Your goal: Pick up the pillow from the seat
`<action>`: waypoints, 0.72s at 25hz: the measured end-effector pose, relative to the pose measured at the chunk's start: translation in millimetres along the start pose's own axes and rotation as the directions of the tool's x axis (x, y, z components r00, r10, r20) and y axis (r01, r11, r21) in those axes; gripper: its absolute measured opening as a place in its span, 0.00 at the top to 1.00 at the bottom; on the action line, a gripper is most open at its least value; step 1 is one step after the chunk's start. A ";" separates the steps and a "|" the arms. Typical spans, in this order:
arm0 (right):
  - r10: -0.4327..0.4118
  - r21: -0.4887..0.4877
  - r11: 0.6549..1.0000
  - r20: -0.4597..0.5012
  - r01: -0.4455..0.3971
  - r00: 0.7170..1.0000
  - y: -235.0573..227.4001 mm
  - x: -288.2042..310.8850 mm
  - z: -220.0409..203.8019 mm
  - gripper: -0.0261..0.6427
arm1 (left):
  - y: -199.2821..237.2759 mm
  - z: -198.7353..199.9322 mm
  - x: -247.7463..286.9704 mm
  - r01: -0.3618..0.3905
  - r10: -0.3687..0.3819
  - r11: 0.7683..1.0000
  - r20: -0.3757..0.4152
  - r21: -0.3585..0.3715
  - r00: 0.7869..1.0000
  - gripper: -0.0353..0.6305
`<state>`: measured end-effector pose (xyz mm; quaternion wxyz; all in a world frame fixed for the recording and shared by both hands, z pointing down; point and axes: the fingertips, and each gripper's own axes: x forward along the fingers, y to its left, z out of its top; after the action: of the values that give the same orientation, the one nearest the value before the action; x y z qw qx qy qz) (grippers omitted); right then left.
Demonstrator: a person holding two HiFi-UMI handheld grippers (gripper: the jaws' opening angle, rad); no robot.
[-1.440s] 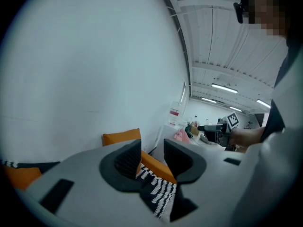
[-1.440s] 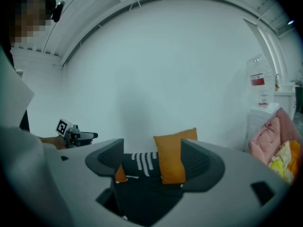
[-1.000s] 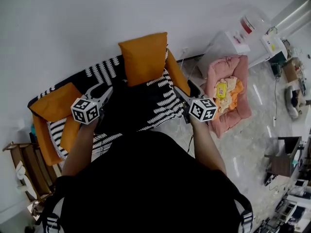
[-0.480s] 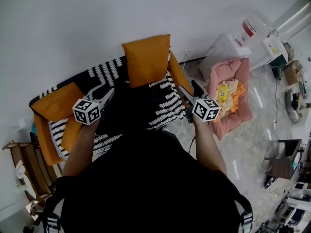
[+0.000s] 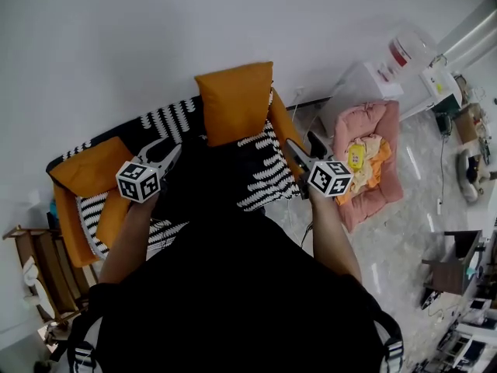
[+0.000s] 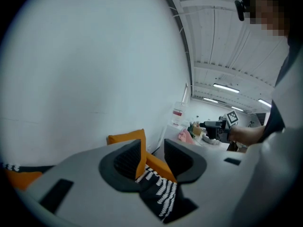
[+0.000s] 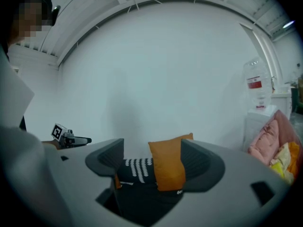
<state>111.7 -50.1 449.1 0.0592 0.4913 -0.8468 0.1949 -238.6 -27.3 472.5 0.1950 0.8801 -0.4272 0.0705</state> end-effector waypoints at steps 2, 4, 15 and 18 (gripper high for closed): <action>0.008 -0.005 1.000 -0.005 -0.008 1.000 -4.5 5.6 2.0 0.39 | 3.0 0.8 4.4 -0.009 0.009 1.000 -0.001 0.000 1.000 0.71; 0.015 -0.007 1.000 -0.012 -0.015 1.000 -11.5 11.3 3.9 0.39 | 6.2 2.6 10.0 -0.020 0.020 1.000 0.002 -0.004 1.000 0.71; 0.051 0.004 0.999 -0.047 -0.051 0.998 -61.3 56.5 18.8 0.39 | 22.8 9.3 55.7 -0.078 0.078 0.996 -0.018 -0.030 0.997 0.71; 0.067 0.008 0.998 -0.061 -0.067 0.996 -71.6 70.8 21.1 0.39 | 27.0 12.1 68.3 -0.091 0.090 0.995 -0.023 -0.038 0.996 0.71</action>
<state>138.8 -147.2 469.9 0.0771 0.4565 -0.8601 0.2144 -217.4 -96.8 489.0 0.2132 0.8551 -0.4657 0.0805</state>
